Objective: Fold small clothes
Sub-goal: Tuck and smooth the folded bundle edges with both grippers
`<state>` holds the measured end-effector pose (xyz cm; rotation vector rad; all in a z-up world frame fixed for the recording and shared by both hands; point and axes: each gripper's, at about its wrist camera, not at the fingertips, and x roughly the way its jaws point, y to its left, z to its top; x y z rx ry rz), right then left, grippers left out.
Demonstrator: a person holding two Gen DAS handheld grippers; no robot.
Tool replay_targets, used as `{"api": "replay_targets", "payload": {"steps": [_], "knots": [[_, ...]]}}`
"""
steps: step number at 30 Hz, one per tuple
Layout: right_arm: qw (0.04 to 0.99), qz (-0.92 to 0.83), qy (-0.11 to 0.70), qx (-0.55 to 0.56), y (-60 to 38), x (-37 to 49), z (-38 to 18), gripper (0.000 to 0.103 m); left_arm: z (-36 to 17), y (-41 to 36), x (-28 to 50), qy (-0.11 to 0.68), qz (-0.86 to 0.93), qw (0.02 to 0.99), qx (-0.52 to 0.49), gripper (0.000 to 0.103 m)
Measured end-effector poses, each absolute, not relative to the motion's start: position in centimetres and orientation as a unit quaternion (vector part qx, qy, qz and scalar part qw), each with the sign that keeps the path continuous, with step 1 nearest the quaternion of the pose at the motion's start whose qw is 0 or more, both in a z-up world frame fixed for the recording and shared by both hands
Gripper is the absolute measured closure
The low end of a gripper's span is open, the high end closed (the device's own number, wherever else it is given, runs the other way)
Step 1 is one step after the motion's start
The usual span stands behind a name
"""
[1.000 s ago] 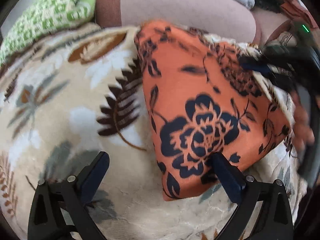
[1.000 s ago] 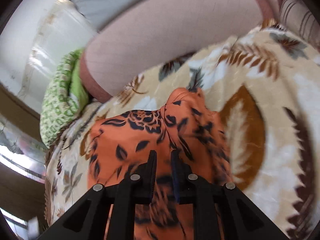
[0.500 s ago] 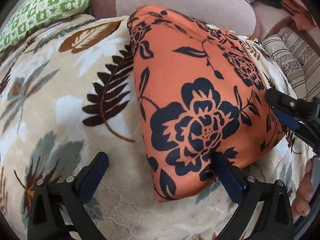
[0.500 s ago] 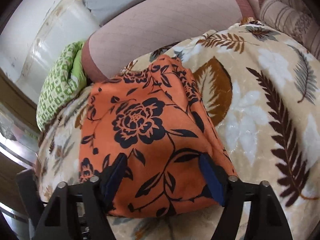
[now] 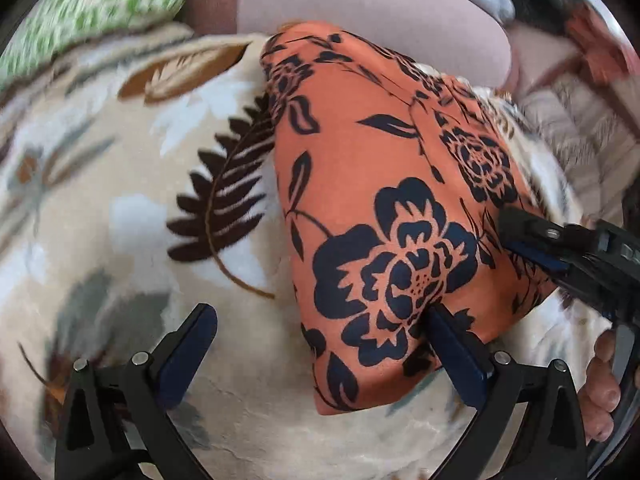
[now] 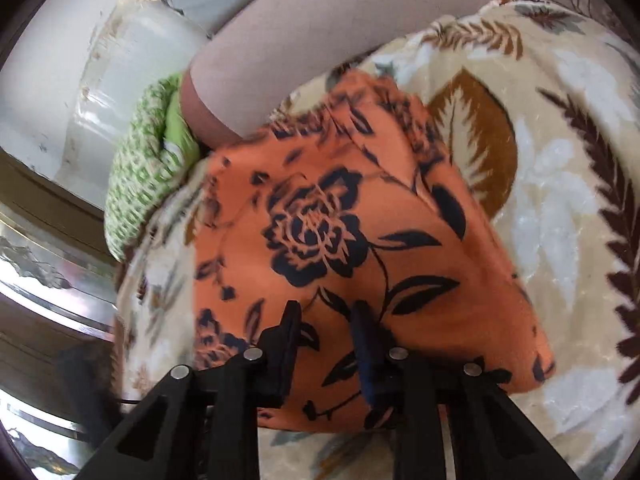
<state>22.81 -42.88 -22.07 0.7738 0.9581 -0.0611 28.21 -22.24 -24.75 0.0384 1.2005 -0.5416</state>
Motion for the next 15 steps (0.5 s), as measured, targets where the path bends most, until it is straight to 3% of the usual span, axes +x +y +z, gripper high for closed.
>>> {"api": "replay_targets", "payload": {"steps": [5,6,7,8,15], "knots": [[0.825,-0.053,0.405,0.389,-46.2,20.8,-20.3,0.070,-23.5,-21.1,29.4,0.547,-0.273,0.791,-0.041,0.000],[0.819,-0.057,0.401,0.406,-47.2,20.5,-20.4,0.062,-23.5,-20.9,29.7,0.550,-0.278,0.786,-0.055,0.000],[0.814,-0.065,0.400,0.417,-48.0,20.3,-20.6,0.037,-23.7,-20.5,30.0,0.554,-0.282,0.779,-0.077,0.000],[0.809,-0.076,0.396,0.427,-49.0,20.1,-20.6,0.030,-23.8,-20.2,30.4,0.556,-0.284,0.775,-0.096,0.000],[0.792,-0.081,0.400,0.454,-51.1,19.6,-22.1,0.029,-24.1,-19.7,30.7,0.560,-0.329,0.737,-0.187,0.000]]}}
